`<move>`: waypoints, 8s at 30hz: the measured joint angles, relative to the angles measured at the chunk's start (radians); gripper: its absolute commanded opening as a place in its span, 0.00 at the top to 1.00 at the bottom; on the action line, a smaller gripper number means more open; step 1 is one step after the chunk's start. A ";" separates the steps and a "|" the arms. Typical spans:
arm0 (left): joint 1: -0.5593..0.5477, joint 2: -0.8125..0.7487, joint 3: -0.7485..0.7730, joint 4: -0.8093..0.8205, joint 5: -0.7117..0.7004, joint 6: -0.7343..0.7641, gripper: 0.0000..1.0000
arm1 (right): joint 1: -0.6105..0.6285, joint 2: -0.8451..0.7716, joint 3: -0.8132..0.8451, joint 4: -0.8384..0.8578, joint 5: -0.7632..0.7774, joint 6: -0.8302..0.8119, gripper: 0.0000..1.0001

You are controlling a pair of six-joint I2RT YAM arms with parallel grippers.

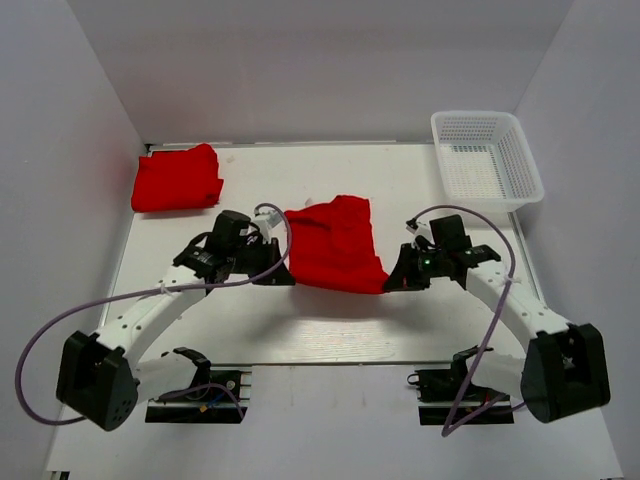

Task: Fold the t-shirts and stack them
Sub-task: Fold the long partially folded tshirt into a neat square, then put the neatly folded tshirt into the corner of the board with the left arm

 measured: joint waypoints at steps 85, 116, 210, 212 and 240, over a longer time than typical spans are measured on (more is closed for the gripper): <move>0.186 0.890 0.846 0.146 -0.405 0.110 0.00 | -0.141 0.843 0.854 0.289 -0.085 0.115 0.10; 0.125 0.545 0.445 0.311 -0.010 0.146 0.00 | -0.044 0.541 0.506 0.424 -0.120 0.137 0.10; 0.061 0.790 0.687 0.059 -0.455 0.443 1.00 | -0.004 0.219 0.412 0.117 0.230 -0.058 0.10; 0.067 0.767 0.711 0.055 -0.462 0.493 1.00 | -0.004 0.219 0.411 0.116 0.235 -0.064 0.10; 0.408 0.961 1.322 -0.222 -0.494 0.888 1.00 | -0.010 0.225 0.422 0.094 0.373 -0.030 0.10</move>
